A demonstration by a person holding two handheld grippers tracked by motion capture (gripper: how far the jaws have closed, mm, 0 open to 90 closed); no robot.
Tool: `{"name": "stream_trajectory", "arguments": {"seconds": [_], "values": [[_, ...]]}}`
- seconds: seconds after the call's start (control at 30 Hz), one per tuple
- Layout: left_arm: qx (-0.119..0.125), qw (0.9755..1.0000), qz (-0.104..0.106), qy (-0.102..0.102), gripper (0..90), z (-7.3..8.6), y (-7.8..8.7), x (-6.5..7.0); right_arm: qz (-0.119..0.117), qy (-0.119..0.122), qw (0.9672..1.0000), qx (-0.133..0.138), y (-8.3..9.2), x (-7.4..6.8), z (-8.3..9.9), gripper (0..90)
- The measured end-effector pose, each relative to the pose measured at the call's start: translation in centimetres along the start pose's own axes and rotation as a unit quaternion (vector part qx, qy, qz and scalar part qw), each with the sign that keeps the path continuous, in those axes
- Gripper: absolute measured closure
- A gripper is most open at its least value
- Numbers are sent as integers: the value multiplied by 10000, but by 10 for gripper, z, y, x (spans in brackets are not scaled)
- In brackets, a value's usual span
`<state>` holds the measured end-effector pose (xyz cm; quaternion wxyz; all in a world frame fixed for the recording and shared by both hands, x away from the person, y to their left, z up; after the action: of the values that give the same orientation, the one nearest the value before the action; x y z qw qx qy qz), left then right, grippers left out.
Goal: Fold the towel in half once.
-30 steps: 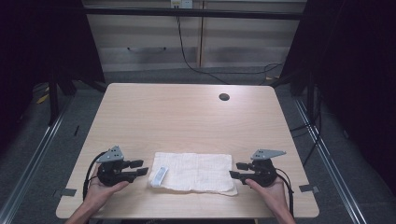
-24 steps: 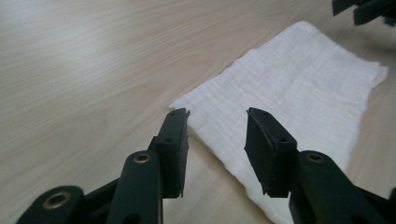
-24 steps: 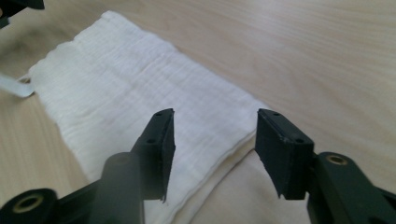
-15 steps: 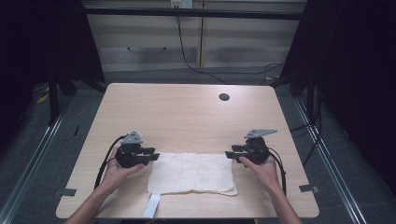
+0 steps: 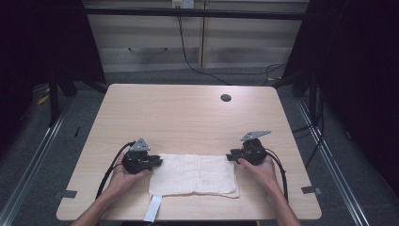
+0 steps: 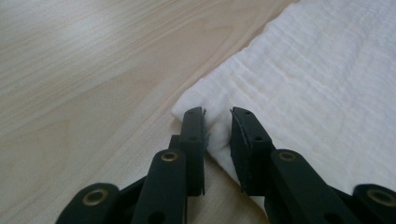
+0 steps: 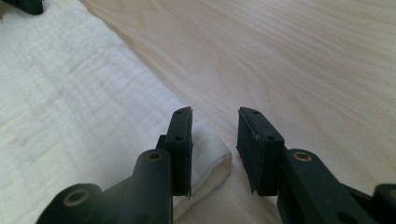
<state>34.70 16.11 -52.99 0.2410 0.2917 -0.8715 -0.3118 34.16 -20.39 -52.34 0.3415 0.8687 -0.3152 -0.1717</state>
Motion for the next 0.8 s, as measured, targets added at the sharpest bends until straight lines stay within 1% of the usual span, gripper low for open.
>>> {"name": "stream_trajectory", "arguments": {"seconds": [0.1, 0.17, 0.2, 0.27, 0.3, 0.33, 0.37, 0.4, 0.43, 0.47, 0.5, 0.53, 0.6, 0.63, 0.67, 0.7, 0.73, 0.77, 0.8], "values": [[-30, 10000, -5, -76, 756, 0, 1, 0, -48, 77, 9999, -124, -5, -2, 3, 665], [-39, 10000, -6, -66, 758, 1, 1, 0, -53, 104, 9999, -117, -5, -3, 3, 667], [-34, 9999, -61, -74, 759, 1, 2, 0, -76, 89, 9999, -115, -4, -4, 4, 671], [-44, 10000, -55, -52, 759, 2, 2, 1, -77, 138, 9998, -133, -3, -5, 5, 709], [-44, 10000, -55, -52, 759, 2, 2, 1, -77, 138, 9998, -133, -3, -5, 5, 709], [-49, 10000, -30, -35, 759, 2, 3, 1, -83, 146, 9998, -136, -2, -5, 6, 767], [-51, 10000, 11, 4, 759, 2, 3, 0, -83, 146, 9998, -136, -2, -5, 6, 767], [-90, 10000, 32, -19, 759, 3, 5, -1, -77, 129, 9998, -126, -2, -5, 6, 797], [-21, 10000, 82, -49, 756, 1, 7, -2, -94, 90, 9998, -144, -2, -4, 7, 849], [52, 10000, 54, -18, 750, -1, 10, -3, -91, 74, 9998, -135, -3, -4, 7, 859], [52, 10000, 54, -18, 737, -1, 10, -3, -91, 74, 9998, -135, -3, -4, 7, 859], [117, 9999, 98, 70, 718, -4, 14, -6, -74, 83, 9999, -114, -4, -4, 5, 868], [285, 9995, 73, 133, 690, -13, 19, -10, -59, 57, 9999, -129, -5, -5, 5, 870], [335, 9991, 137, 199, 673, -17, 21, -13, -77, 2, 9999, -99, -6, -4, 4, 872], [300, 9992, 155, 222, 663, -19, 19, -15, -88, 3, 9999, -92, -6, -4, 4, 872], [248, 9995, 83, 171, 663, -21, 17, -16, -88, 3, 9999, -92, -6, -4, 4, 872], [238, 9996, 59, 161, 651, -22, 15, -17, -78, 16, 9999, -114, -7, -4, 3, 872], [224, 9996, 73, 160, 640, -22, 12, -18, -78, 18, 9999, -77, -8, -5, 2, 872], [124, 9999, -17, 84, 639, -21, 8, -19, -54, 26, 9999, -104, -8, -5, 2, 872]]}}
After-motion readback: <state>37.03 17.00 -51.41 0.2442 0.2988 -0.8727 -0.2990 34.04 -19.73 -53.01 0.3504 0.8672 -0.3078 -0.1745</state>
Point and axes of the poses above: each handheld gripper's, and its own axes: y roughly backward along the jaws, z roughly out of its underside, x roughly to its right, the point moved 4 cm from there along -y, roughly forward along the jaws, and after that the axes turned 10 degrees about y, right-handed, at the moved point
